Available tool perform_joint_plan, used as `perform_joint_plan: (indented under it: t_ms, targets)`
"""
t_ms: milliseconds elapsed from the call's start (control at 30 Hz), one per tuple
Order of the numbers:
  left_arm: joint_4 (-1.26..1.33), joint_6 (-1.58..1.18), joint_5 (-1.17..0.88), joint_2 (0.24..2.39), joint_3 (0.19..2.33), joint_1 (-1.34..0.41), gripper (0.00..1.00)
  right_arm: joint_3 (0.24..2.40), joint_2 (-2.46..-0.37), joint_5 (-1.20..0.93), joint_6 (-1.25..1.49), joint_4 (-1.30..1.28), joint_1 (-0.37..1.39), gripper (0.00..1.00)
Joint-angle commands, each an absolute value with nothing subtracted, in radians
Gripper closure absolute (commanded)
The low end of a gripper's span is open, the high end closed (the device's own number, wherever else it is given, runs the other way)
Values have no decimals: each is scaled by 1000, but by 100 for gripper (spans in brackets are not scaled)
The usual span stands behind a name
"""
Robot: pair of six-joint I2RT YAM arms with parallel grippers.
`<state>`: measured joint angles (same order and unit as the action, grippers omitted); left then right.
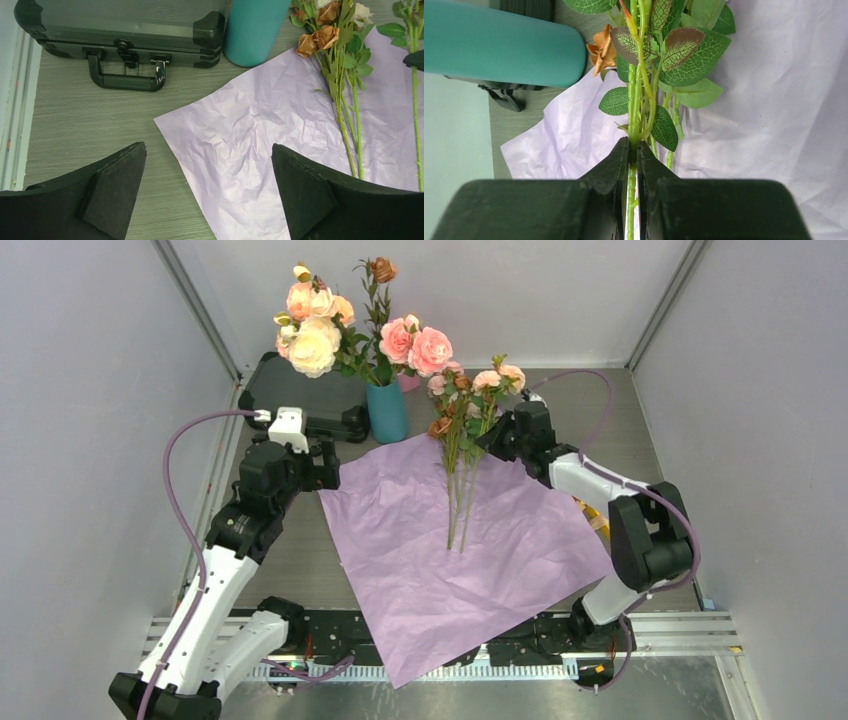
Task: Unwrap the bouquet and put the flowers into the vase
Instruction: Pick up the fake flower from the wrapping paper.
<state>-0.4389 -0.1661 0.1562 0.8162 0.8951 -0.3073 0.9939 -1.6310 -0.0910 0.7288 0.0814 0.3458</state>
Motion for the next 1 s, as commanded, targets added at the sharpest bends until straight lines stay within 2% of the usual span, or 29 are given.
perform_joint_plan:
  t_ms: [0, 333, 567, 733, 867, 967]
  targets:
    - [-423, -146, 139, 801, 917, -304, 0, 969, -1509, -68, 706, 135, 351, 100]
    - [-381, -154, -58, 805, 901, -307, 1, 776, -1167, -182, 654, 195, 360, 100]
    - [-306, -334, -311, 833, 898, -324, 8, 678, -833, -277, 619, 167, 444, 100]
    - [-131, -577, -345, 810, 812, -527, 11, 694, -712, -319, 550, 148, 571, 100]
    - [10, -672, -261, 791, 791, -759, 10, 738, -719, -336, 500, 129, 688, 100]
    - [191, -759, -274, 784, 763, -851, 10, 753, -747, -340, 471, 134, 773, 100]
